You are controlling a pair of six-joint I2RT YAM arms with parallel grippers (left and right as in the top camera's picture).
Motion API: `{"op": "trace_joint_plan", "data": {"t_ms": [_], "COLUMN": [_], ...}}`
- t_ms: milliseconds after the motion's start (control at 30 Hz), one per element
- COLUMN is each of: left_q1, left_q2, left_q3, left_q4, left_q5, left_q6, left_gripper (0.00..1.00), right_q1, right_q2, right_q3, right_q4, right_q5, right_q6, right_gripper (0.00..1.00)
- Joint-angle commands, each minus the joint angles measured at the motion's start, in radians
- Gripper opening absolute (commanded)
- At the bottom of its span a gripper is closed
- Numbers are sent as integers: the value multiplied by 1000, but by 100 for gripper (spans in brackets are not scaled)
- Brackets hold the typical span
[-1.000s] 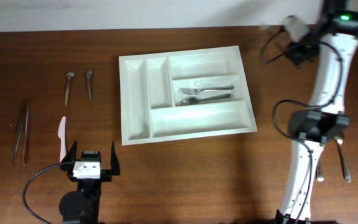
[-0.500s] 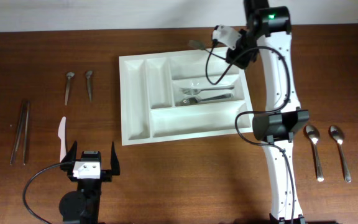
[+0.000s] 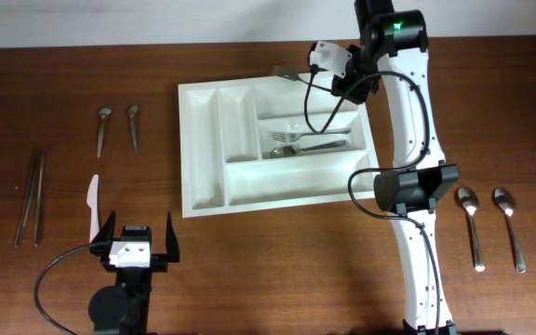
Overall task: Pack container
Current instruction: 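Carry the third fork with the right gripper toward the tray compartment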
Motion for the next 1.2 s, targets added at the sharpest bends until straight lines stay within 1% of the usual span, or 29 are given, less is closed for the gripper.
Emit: {"op": "trace_joint_plan", "data": {"t_ms": [0,100,200,300,467,700,900,1100,1167], "left_q1": [-4,-4,-4,-4,-4,-4,-4,-4,-4], "left_q2": [-6,-6,-6,-6,-6,-6,-6,-6,-6], "left_q3": [-5,-5,-5,-5,-5,-5,-5,-5,-5], "left_q4": [0,0,0,0,0,0,0,0,0], "left_q5": [-3,-3,-3,-3,-3,-3,-3,-3,-3], "left_q6": [16,16,16,16,16,16,16,16,16], "left_gripper": [99,99,99,99,99,99,99,99,99], "right_q1": [21,35,55,75,100,121,111,110,110], "right_q2": [-56,-56,-56,-56,-56,-56,-56,-60,-72], "right_q3": [0,0,-16,-55,-120,-167,-184,-285,-339], "right_q4": [-6,-6,-6,-6,-6,-6,-6,-7,-7], "right_q5": [-37,-55,-87,-54,-2,69,63,61,54], "right_q6": [-89,-101,-26,5,114,129,129,124,97], "right_gripper": [3,4,4,4,4,3,3,4,4]}}
